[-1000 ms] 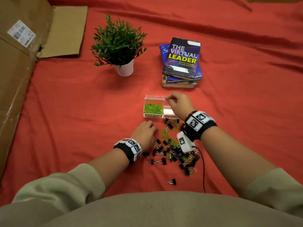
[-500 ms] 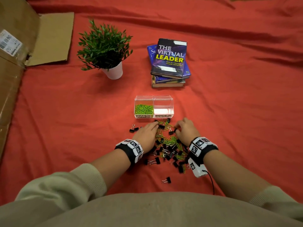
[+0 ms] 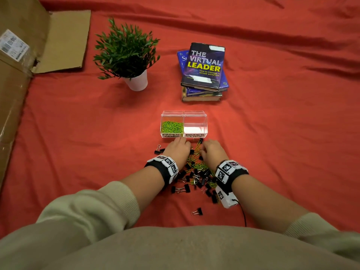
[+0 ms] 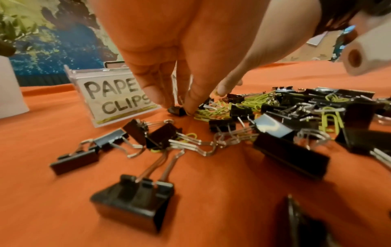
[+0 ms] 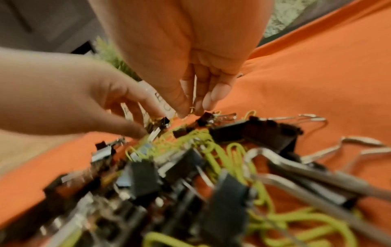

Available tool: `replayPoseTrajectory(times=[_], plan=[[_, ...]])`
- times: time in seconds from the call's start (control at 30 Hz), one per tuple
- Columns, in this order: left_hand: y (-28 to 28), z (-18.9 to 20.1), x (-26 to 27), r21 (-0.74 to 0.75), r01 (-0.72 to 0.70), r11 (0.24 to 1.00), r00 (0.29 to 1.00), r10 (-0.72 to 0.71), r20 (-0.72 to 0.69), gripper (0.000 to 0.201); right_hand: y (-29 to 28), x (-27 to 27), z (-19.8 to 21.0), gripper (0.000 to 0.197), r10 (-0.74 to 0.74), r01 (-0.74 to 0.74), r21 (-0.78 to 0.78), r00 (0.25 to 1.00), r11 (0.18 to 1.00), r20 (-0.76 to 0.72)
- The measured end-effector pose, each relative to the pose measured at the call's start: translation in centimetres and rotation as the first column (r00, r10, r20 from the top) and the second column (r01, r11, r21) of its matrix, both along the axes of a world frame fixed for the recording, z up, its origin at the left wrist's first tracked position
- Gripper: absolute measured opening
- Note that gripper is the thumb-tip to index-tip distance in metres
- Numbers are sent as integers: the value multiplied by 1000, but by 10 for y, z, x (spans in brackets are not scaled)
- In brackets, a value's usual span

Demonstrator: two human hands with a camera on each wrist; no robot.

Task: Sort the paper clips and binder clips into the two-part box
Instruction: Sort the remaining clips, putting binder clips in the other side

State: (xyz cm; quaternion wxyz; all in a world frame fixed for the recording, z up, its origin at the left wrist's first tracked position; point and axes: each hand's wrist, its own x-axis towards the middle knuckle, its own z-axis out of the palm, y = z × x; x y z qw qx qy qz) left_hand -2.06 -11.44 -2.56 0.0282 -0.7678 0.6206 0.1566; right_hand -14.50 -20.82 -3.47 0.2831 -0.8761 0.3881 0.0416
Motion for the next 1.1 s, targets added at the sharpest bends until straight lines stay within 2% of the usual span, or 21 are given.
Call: replayPoseTrajectory(times=[0.1, 0.2, 0.27, 0.33, 0.4, 0.47, 0.57, 0.63, 0.67, 0.7, 0.73, 0.77, 0.83, 0.87, 0.9, 0.97, 1.03, 1.1], plan=[[-1, -2, 3, -11, 16, 1000, 999, -16, 33, 40, -1, -6, 6, 9, -192, 173, 210, 978, 962, 75], [-1, -2, 8, -39, 0, 999, 1000, -1, -26, 34, -4, -12, 13, 22, -228, 177, 337, 966, 925, 119], [0, -4, 12, -68, -43, 997, 996, 37, -80, 25, -7, -14, 16, 24, -244, 182, 389, 963, 903, 117], [3, -6, 15, -102, -114, 988, 984, 98, -151, 14, -10, -16, 18, 18, -279, 213, 441, 956, 872, 89], [8, -3, 17, -139, -219, 966, 948, 176, -266, 6, -12, -17, 19, 17, -345, 252, 538, 936, 805, 77], [14, 4, 15, -140, -351, 926, 869, 266, -416, 3, -13, -16, 21, 24, -442, 282, 669, 894, 688, 78], [22, 8, 13, -65, -558, 827, 670, 403, -624, 10, -12, -11, 21, 29, -600, 266, 851, 797, 453, 71], [23, 5, 15, -7, -626, 780, 573, 454, -682, 16, -10, -6, 22, 28, -664, 244, 913, 747, 327, 38], [23, 3, 16, 24, -640, 768, 547, 478, -687, 17, -8, -3, 21, 26, -672, 248, 920, 740, 304, 22], [23, 3, 17, 56, -649, 758, 533, 506, -679, 17, -7, 0, 20, 25, -667, 272, 909, 745, 314, 7], [22, 2, 17, 82, -653, 753, 535, 535, -654, 16, -7, 3, 18, 25, -640, 318, 869, 769, 379, -2], [21, 2, 18, 92, -650, 754, 558, 556, -616, 16, -7, 6, 15, 27, -585, 368, 786, 811, 496, -10], [20, 2, 18, 79, -634, 769, 624, 569, -536, 17, -8, 12, 9, 35, -417, 382, 520, 907, 764, -54], [18, 3, 18, 71, -621, 781, 650, 563, -510, 17, -9, 16, 6, 41, -352, 354, 403, 932, 844, -80], [16, 2, 17, 63, -599, 798, 682, 550, -482, 15, -10, 19, 2, 47, -321, 338, 323, 941, 884, -108], [13, 2, 13, 54, -530, 846, 764, 504, -402, 14, -10, 26, -4, 54, -313, 345, 220, 935, 912, -168], [12, 0, 8, 68, -468, 881, 824, 463, -326, 17, -8, 34, -5, 50, -320, 354, 158, 925, 922, -203], [12, -4, 5, 89, -439, 894, 846, 445, -294, 20, -4, 40, -3, 41, -333, 365, 127, 918, 922, -216]])
